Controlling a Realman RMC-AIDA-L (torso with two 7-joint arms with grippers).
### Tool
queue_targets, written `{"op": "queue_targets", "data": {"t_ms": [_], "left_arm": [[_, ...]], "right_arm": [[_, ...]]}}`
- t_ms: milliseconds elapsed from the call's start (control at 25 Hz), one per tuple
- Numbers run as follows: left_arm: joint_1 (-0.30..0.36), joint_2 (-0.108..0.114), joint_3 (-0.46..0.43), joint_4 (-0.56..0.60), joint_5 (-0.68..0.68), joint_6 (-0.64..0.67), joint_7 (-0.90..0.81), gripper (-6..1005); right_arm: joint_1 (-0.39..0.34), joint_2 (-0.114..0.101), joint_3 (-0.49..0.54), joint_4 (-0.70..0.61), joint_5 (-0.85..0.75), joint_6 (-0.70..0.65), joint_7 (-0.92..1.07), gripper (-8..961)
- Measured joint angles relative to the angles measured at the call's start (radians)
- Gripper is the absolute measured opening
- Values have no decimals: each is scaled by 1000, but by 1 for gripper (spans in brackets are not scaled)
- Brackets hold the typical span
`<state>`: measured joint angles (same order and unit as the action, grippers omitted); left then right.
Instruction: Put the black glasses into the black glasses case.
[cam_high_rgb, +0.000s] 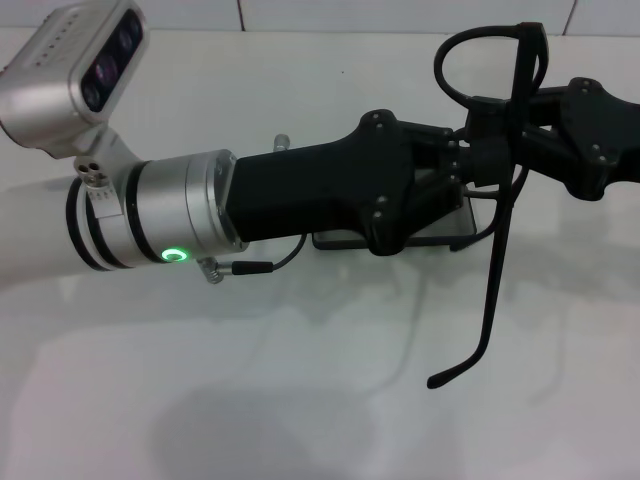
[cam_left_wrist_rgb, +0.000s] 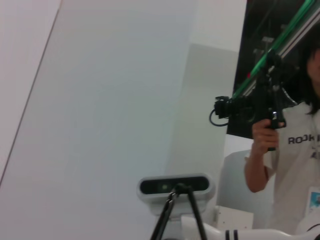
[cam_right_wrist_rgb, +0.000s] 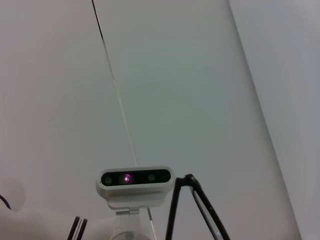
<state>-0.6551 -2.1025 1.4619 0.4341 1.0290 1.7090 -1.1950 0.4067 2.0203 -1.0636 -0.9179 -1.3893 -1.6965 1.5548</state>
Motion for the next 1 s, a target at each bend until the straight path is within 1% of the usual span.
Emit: {"op": "queue_targets", "data": {"t_ms": [280,800,1000], "left_arm": [[0,-4,0,-4,-17,-18,0,34],[2,-4,3,-9,-34,-33,0,34],[0,-1,14,-6,-37,3,0,34]], "right_arm": [[5,0,-2,2,5,0,-5,109],[11,-1,1,23,19,-19,-18,108],[13,-3,3,44,21,-14,-31,108]]}}
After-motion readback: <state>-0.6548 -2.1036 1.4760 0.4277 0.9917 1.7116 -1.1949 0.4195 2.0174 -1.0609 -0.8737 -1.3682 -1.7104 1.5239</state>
